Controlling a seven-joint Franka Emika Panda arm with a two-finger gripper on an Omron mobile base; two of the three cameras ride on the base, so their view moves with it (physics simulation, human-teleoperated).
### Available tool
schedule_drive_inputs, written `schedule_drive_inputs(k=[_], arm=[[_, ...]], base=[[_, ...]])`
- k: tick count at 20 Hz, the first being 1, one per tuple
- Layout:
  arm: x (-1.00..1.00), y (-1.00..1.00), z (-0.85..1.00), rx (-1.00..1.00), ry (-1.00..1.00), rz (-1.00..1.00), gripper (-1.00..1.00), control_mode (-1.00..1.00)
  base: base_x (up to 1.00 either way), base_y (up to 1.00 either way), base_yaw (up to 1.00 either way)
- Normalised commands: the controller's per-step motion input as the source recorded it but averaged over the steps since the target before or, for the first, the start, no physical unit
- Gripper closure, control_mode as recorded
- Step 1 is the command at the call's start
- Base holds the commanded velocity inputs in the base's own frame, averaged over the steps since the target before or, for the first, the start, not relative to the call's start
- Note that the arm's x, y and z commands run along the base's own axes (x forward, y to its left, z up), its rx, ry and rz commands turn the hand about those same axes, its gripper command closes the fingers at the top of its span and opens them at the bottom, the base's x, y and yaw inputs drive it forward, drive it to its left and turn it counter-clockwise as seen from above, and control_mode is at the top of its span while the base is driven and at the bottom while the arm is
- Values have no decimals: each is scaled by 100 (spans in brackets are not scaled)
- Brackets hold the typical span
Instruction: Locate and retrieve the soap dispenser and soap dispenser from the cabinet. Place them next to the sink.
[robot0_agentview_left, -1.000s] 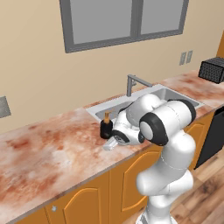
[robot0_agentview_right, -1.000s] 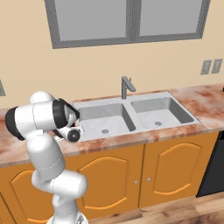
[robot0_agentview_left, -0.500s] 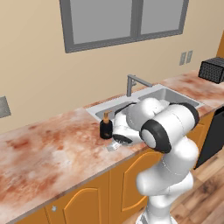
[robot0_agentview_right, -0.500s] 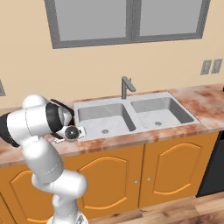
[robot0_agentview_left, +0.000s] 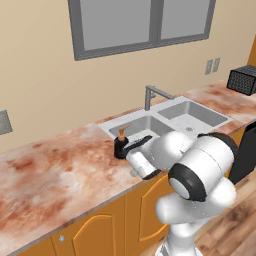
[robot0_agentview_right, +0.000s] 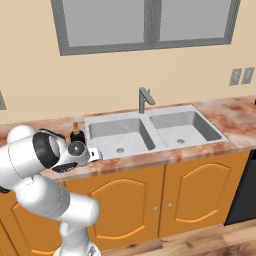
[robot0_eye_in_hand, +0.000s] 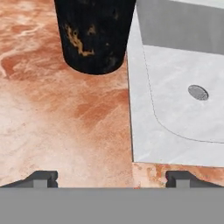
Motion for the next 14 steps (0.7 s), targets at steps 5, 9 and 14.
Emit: schedule_drive_inputs(k=[5, 9, 14], arm=[[0, -47, 71, -1, 23, -17, -100, -100], [0, -41, 84, 0, 20, -20, -100, -100], [-1, -34, 73, 2, 22, -23, -100, -100]], base=[[0, 0, 0], [0, 0, 0], [0, 0, 0]])
